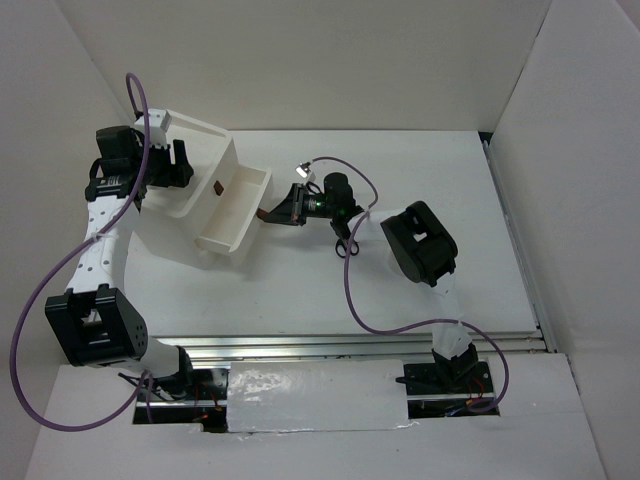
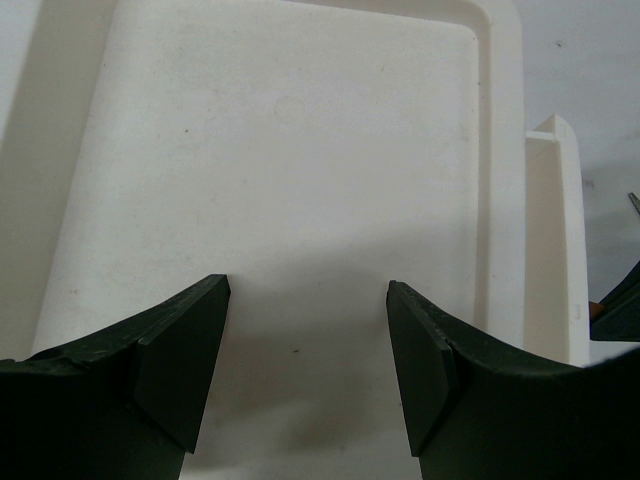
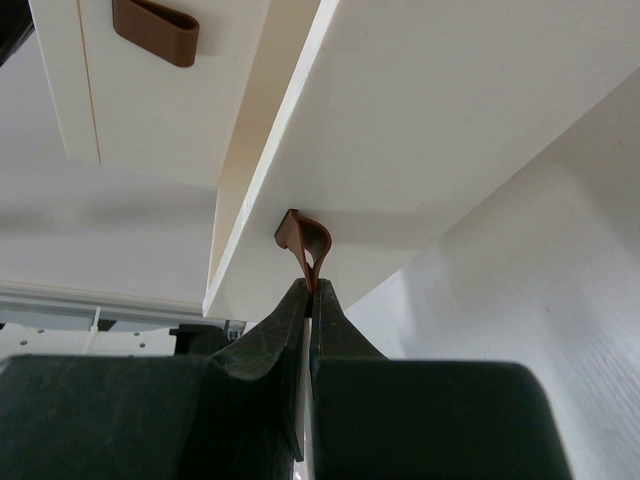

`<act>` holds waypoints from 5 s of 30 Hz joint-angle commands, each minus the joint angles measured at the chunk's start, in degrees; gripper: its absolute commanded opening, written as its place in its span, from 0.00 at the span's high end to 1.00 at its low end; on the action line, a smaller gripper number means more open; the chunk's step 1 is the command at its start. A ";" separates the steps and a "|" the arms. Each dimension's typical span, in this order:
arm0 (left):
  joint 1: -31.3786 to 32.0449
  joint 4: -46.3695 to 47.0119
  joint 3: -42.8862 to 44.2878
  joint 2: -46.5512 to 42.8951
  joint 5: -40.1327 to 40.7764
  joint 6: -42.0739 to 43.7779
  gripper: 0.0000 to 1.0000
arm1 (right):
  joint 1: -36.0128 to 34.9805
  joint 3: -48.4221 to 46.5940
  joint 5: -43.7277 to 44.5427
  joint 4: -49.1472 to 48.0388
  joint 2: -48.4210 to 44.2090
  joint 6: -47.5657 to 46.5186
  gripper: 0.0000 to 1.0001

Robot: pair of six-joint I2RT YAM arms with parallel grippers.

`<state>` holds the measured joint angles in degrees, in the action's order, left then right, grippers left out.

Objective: Sort the tools into containers

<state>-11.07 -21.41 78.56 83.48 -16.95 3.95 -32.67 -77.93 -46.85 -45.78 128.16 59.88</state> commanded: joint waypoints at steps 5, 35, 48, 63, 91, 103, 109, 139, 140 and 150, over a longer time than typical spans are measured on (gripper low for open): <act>-0.88 -14.19 -3.07 3.88 3.33 -2.98 0.22 | 2.52 4.10 -1.84 2.88 -7.22 -4.06 1.00; 2.19 -22.95 24.24 0.36 -3.45 0.18 0.01 | 12.53 -5.50 24.24 90.21 -37.17 -82.00 0.23; 4.13 -28.95 20.94 -8.77 -3.18 1.94 0.01 | 22.91 17.37 41.23 89.38 -41.33 -99.96 0.21; 4.30 -28.60 13.11 -15.46 -1.24 2.38 0.01 | 18.43 20.71 36.21 90.17 -40.80 -100.04 0.26; 1.93 -20.52 8.63 -18.79 -8.27 -3.42 0.01 | -14.42 -44.57 31.73 93.85 -17.78 -110.40 1.00; -1.85 -17.61 5.46 -19.24 -13.19 -7.81 0.01 | -21.74 -41.16 34.02 80.23 -7.93 -115.69 1.00; -2.29 -17.35 4.49 -19.23 -14.25 -7.81 0.01 | -21.21 -42.39 32.79 80.14 -5.64 -116.04 0.98; -3.43 -16.30 2.48 -19.32 -15.39 -8.61 0.03 | -21.75 -45.03 31.91 73.65 -12.05 -104.10 0.37; -3.26 -16.12 2.38 -19.58 -15.92 -7.65 0.03 | -21.48 -44.33 31.65 73.03 -12.84 -102.52 0.37; -3.08 -20.52 4.32 -16.24 -10.74 -2.54 0.10 | -13.57 -35.54 27.16 66.70 -16.54 -70.97 0.37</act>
<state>-14.13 -41.89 81.47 67.35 -28.82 -1.21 -48.29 -115.46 -17.10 24.64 114.39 -24.53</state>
